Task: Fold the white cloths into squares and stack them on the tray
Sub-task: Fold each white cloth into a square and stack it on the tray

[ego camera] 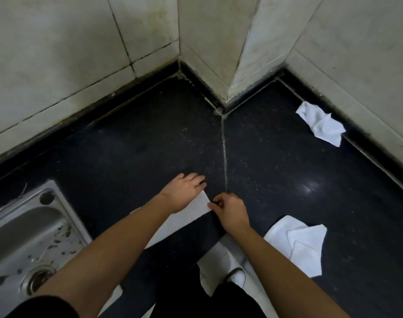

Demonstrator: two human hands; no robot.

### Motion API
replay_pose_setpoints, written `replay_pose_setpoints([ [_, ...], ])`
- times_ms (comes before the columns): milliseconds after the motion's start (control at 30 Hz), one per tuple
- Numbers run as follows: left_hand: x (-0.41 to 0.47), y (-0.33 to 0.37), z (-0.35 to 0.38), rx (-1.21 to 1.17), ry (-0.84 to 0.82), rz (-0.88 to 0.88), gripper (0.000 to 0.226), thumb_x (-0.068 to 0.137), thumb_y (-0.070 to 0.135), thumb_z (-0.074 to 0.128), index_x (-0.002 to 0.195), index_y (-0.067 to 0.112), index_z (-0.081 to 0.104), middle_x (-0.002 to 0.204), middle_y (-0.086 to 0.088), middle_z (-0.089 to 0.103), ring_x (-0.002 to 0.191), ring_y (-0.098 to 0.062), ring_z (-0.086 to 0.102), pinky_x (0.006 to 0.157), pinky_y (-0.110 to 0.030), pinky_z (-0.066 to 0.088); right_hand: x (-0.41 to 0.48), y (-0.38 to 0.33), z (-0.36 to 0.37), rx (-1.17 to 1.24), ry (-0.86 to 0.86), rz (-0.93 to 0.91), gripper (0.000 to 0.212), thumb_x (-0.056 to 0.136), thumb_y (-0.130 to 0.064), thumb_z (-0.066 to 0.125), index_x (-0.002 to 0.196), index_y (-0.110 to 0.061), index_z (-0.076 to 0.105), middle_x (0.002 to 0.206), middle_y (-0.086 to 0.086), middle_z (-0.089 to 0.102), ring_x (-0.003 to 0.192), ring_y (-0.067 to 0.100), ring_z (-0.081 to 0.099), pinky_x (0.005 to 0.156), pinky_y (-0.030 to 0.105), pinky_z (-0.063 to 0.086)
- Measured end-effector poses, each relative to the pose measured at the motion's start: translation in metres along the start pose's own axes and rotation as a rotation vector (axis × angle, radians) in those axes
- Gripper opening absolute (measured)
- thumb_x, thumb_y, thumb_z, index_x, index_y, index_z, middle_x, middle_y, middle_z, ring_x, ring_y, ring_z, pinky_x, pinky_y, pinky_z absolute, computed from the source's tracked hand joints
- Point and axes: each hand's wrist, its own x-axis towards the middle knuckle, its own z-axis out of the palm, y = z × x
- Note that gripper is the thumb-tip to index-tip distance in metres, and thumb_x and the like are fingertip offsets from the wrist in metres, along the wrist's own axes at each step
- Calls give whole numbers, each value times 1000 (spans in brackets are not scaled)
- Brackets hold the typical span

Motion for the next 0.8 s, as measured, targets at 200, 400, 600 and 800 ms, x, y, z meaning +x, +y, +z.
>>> replay_pose_setpoints([
  [200, 4, -12, -1, 39, -4, 18, 64, 90, 0, 54, 149, 15, 36, 143, -8, 41, 131, -25, 40, 109, -37, 37, -13, -9, 8, -134, -6, -50, 25, 97, -34, 60, 114, -18, 69, 112, 4, 58, 91, 22, 62, 80, 34, 54],
  [400, -7, -14, -11, -82, 9, -52, 32, 90, 10, 59, 122, 17, 62, 127, -4, 49, 114, -20, 48, 96, -33, 45, -8, -16, -8, 31, -82, 68, 10, 90, -30, 66, 93, -21, 71, 99, -1, 63, 81, 14, 62, 69, 26, 52],
  [600, -31, -41, -56, -422, 240, -250, 20, 93, 27, 63, 110, 24, 72, 111, 2, 56, 104, -16, 53, 81, -30, 46, 7, -39, -66, 357, 21, -26, 11, 83, -23, 77, 90, -29, 71, 82, -10, 70, 82, 7, 67, 86, 26, 56],
  [800, -56, -55, -112, -489, 641, -299, 14, 89, 19, 69, 101, 24, 74, 96, 6, 61, 91, -13, 55, 73, -30, 44, 4, -80, -137, 318, 206, -332, 17, 84, -28, 73, 101, -30, 77, 83, -12, 68, 74, 1, 64, 71, 14, 49],
])
